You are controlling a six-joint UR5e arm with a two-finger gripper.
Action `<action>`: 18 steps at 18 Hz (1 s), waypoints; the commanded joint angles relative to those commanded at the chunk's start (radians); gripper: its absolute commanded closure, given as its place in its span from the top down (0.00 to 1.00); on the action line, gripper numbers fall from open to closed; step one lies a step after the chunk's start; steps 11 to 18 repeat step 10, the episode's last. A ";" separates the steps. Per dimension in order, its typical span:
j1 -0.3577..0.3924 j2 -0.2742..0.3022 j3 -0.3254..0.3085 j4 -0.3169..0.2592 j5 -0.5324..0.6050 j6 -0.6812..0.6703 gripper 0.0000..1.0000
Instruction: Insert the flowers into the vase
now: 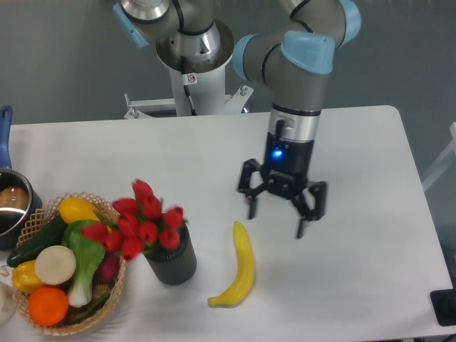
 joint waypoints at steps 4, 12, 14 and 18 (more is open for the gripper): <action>0.045 -0.011 -0.011 -0.002 0.095 0.002 1.00; 0.156 -0.037 -0.026 -0.018 0.099 0.023 1.00; 0.156 -0.037 -0.026 -0.018 0.099 0.023 1.00; 0.156 -0.037 -0.026 -0.018 0.099 0.023 1.00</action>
